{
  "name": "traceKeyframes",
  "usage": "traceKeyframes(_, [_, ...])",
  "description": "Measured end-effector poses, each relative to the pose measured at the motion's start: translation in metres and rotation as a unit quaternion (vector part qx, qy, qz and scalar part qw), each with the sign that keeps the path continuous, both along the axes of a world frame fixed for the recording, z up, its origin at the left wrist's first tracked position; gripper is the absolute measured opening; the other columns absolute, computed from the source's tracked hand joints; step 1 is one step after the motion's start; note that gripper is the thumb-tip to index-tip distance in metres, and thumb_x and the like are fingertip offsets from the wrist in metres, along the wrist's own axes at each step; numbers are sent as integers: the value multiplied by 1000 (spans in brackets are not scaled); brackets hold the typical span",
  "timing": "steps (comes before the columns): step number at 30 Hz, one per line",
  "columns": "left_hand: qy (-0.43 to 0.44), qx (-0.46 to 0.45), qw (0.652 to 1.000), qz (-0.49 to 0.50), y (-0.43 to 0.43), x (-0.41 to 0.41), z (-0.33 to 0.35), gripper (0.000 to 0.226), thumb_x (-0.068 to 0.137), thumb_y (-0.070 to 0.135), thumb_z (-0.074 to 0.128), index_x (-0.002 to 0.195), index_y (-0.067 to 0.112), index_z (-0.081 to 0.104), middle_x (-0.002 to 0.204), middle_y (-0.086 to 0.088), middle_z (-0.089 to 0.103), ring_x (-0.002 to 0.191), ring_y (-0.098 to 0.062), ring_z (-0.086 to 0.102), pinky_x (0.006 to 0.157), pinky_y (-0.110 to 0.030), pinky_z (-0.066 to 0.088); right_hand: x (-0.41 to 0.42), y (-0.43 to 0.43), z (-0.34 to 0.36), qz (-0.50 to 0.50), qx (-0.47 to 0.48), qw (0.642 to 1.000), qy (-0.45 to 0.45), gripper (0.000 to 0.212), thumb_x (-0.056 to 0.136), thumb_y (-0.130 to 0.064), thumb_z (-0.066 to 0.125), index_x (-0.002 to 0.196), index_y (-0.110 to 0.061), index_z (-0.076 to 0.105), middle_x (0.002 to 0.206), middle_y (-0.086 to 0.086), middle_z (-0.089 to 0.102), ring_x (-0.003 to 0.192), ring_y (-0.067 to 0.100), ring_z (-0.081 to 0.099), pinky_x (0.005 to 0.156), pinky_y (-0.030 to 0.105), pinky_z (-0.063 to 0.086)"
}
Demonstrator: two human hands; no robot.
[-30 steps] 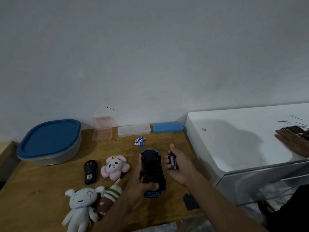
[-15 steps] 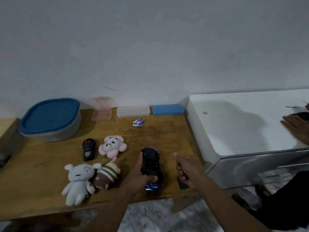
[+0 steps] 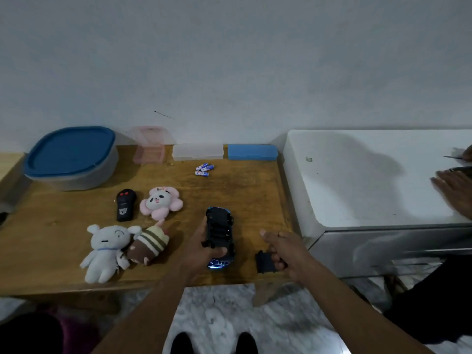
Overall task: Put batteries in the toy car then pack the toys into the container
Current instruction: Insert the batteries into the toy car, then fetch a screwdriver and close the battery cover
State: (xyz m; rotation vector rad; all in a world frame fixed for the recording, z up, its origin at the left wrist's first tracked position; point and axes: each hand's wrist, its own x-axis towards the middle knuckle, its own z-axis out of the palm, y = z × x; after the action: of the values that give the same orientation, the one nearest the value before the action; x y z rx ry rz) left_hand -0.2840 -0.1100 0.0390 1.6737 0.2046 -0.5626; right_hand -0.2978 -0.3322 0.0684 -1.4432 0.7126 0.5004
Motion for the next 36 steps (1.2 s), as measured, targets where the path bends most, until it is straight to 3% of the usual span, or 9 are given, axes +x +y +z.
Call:
traceKeyframes(7, [-7,140,990,-17,8,-2,3,99,72,7,77,146,47,26,138,9,53,128,-16,49,109,-49,40,8,2,-4,88,-109,989,-39,28,81,-32,75,82,-13,54,66,5,45,46,12,38,40,21,30])
traceKeyframes(10, [-21,170,984,-41,9,4,2,92,74,14,78,144,45,27,135,7,55,123,-16,52,106,-46,43,14,5,-4,174,-290,933,-123,22,80,-33,75,73,-17,63,75,1,64,68,14,60,61,30,52])
traceKeyframes(13, [-21,192,979,-56,13,8,-2,81,81,20,76,146,34,30,133,5,58,121,-18,55,100,-34,45,16,7,2,224,-386,880,-161,18,84,-33,70,90,-17,67,88,0,66,81,13,61,75,30,54])
traceKeyframes(17, [-99,274,956,-42,20,13,-2,51,85,38,69,130,23,53,120,0,66,111,-23,60,92,-40,52,20,6,6,246,-428,853,-170,33,88,-36,65,114,-16,63,95,3,64,82,13,59,71,22,47])
traceKeyframes(21, [-185,365,910,-63,31,22,-7,52,82,57,48,126,29,52,122,6,62,115,-23,55,91,-40,48,20,6,5,226,-448,847,-175,36,89,-37,64,119,-17,62,108,5,66,85,12,57,74,21,45])
traceKeyframes(26, [-238,405,882,-32,19,39,6,28,87,45,57,103,23,53,100,2,61,92,-17,58,66,-28,38,21,2,-1,223,-445,850,-174,33,89,-36,64,115,-16,63,98,1,66,78,10,58,67,18,44])
traceKeyframes(28, [-243,383,891,-16,7,49,14,36,89,41,60,117,18,54,110,0,61,98,-17,58,70,-26,42,29,-3,-1,227,-452,845,-175,32,90,-37,63,115,-17,62,104,1,66,80,9,57,66,17,43])
traceKeyframes(31, [-233,340,911,0,-14,70,21,57,91,40,61,141,20,44,139,-1,51,124,-22,52,97,-36,48,49,-15,-1,227,-452,843,-184,33,90,-37,63,116,-17,63,111,2,66,90,11,59,78,22,48])
traceKeyframes(36, [-215,338,916,-18,-52,120,25,52,92,42,56,139,22,47,142,-1,49,127,-24,49,107,-40,42,94,-42,5,226,-435,840,-232,25,92,-31,59,99,-10,69,95,3,70,76,10,61,72,20,52])
